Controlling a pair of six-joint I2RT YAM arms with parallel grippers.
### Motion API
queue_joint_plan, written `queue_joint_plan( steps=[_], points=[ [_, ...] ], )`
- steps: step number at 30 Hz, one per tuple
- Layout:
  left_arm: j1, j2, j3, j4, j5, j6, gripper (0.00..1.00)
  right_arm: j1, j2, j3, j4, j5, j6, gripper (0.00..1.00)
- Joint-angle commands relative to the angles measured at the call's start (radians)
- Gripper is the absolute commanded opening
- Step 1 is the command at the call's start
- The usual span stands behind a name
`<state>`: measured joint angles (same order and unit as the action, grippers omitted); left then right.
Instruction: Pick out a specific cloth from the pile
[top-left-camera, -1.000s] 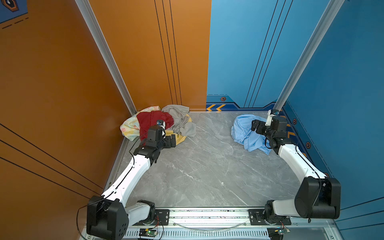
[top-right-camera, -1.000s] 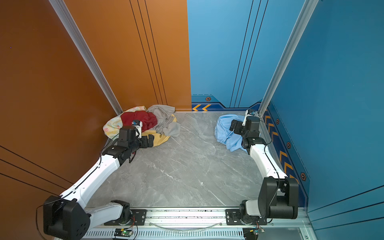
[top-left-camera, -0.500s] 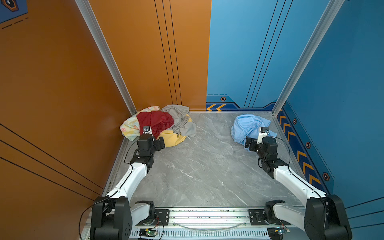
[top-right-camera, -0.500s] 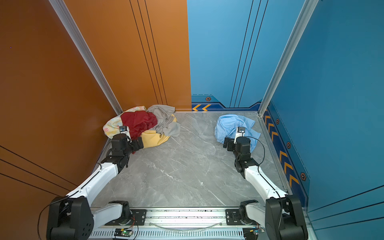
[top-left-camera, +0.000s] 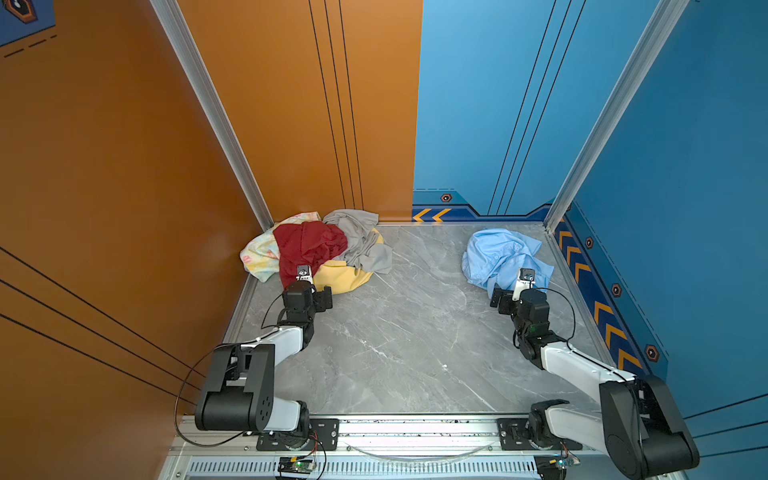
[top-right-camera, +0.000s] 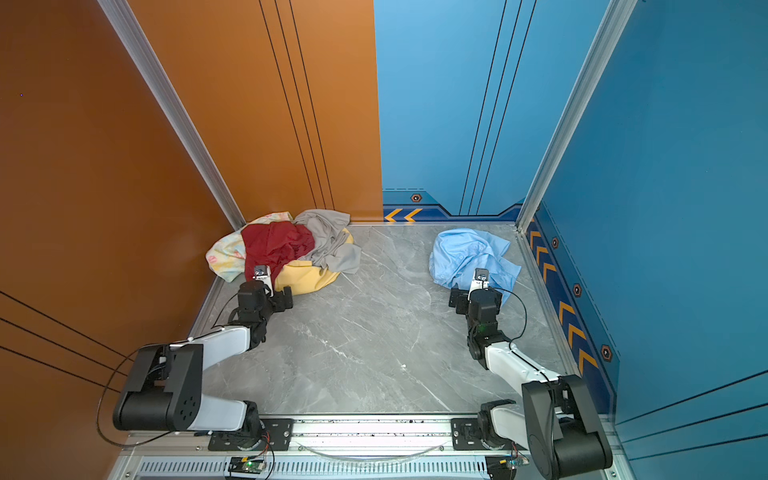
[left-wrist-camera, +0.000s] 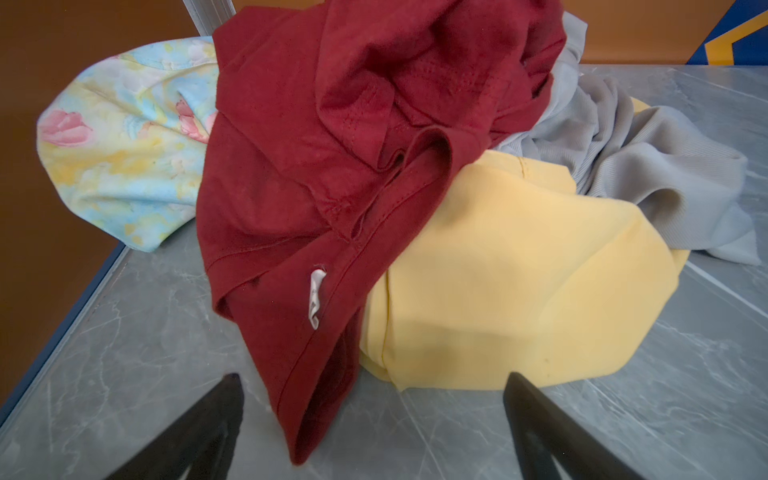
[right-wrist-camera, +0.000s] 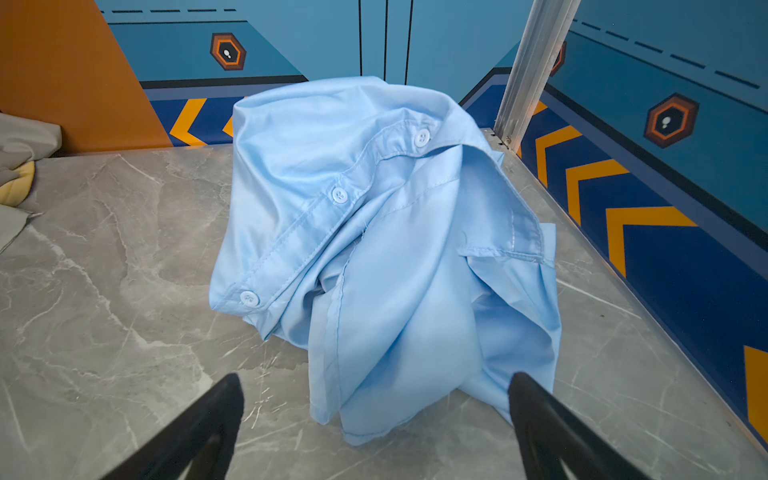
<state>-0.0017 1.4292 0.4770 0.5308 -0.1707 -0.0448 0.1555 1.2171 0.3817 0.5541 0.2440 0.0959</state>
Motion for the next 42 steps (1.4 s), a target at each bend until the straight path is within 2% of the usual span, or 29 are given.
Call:
queue_joint_plan(
  steps=[1,3,9,11,15,22,24,27,28,29,30,31,32,34,42],
  points=[
    [0.027,0.013,-0.047,0.179,0.036,-0.019,0.98,-0.011,0.028,-0.018,0.073,0.031,-0.023,1.0],
    [0.032,0.034,-0.086,0.277,0.052,-0.023,0.98,-0.011,0.067,-0.025,0.111,0.03,-0.03,1.0],
    [0.019,0.054,-0.137,0.386,0.047,-0.011,0.98,-0.045,0.119,-0.055,0.236,0.018,-0.058,1.0],
    [0.019,0.075,-0.134,0.393,0.051,-0.009,0.98,-0.066,0.115,-0.073,0.269,-0.002,-0.055,1.0],
    [0.017,0.116,-0.135,0.435,0.046,-0.008,0.98,-0.119,0.205,-0.147,0.508,-0.046,-0.028,1.0],
    [0.01,0.129,-0.126,0.436,0.042,0.005,0.98,-0.105,0.352,-0.166,0.69,-0.075,-0.048,1.0],
    [-0.002,0.132,-0.12,0.433,0.019,0.015,0.98,-0.098,0.332,-0.151,0.633,-0.073,-0.056,1.0],
    [-0.012,0.137,-0.114,0.429,0.001,0.027,0.98,-0.099,0.335,-0.055,0.458,-0.098,-0.065,1.0],
    [-0.015,0.137,-0.111,0.424,-0.003,0.032,0.98,-0.117,0.322,0.002,0.326,-0.126,-0.049,1.0],
    [-0.022,0.137,-0.108,0.418,-0.013,0.038,0.98,-0.153,0.315,0.004,0.3,-0.189,-0.028,1.0],
    [-0.031,0.138,-0.105,0.412,-0.028,0.043,0.98,-0.157,0.334,-0.009,0.358,-0.185,-0.02,1.0],
    [-0.039,0.141,-0.101,0.408,-0.042,0.048,0.98,-0.141,0.332,-0.007,0.358,-0.153,-0.029,1.0],
    [-0.044,0.14,-0.1,0.406,-0.049,0.051,0.98,-0.141,0.32,0.001,0.32,-0.156,-0.033,1.0],
    [-0.044,0.14,-0.101,0.406,-0.05,0.05,0.98,-0.145,0.335,-0.008,0.363,-0.163,-0.028,1.0],
    [-0.046,0.135,-0.105,0.408,-0.052,0.051,0.98,-0.134,0.329,-0.008,0.351,-0.147,-0.038,1.0]
  ],
)
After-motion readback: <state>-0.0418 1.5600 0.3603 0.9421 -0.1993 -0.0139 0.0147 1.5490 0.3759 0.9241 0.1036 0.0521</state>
